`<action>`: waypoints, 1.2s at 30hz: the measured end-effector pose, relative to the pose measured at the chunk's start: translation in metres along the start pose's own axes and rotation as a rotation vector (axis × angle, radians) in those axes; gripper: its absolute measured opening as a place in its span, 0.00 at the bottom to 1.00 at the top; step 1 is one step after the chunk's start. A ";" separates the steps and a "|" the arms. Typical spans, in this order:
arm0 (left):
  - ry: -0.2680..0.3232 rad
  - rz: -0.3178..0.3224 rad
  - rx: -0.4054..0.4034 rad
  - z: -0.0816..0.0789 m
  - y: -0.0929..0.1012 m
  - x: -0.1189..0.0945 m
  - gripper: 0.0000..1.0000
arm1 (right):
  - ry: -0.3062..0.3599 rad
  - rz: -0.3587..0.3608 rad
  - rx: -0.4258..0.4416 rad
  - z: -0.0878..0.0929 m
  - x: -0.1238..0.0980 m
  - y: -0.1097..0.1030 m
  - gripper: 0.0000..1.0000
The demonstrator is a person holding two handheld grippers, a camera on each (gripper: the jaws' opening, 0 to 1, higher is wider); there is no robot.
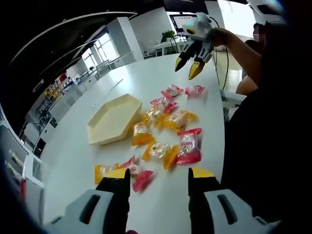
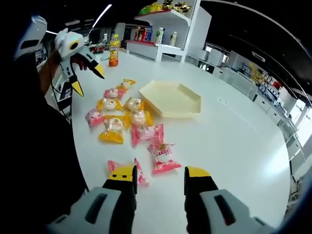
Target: Pick up the marshmallows scattered on the table and place them into the bowl on the table
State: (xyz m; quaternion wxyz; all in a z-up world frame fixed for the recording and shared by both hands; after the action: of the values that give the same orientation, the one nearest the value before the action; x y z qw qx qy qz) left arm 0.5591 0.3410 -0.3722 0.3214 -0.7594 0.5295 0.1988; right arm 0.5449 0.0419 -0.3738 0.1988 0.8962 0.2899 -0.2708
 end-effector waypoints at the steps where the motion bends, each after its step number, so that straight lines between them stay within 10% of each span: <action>1: -0.003 0.001 0.001 0.000 0.000 0.000 0.47 | 0.004 -0.002 0.003 0.000 0.000 0.000 0.38; 36: 0.022 0.049 0.006 -0.009 0.008 0.000 0.47 | 0.049 -0.155 -0.051 0.001 -0.006 -0.025 0.43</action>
State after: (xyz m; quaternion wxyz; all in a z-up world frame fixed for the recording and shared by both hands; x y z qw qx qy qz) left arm 0.5513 0.3332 -0.3683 0.3130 -0.7475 0.5519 0.1967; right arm 0.5246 0.0572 -0.3760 0.1929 0.8719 0.3702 -0.2559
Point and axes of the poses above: the point that each gripper's makers call its tool centre point, and the gripper's own axes: x roughly forward along the fingers, y roughly to its right, z roughly out of its underside, the point moved 4 cm from there along -x, roughly backward along the fingers, and after that the axes turned 3 degrees about y, right-handed, at the moved point
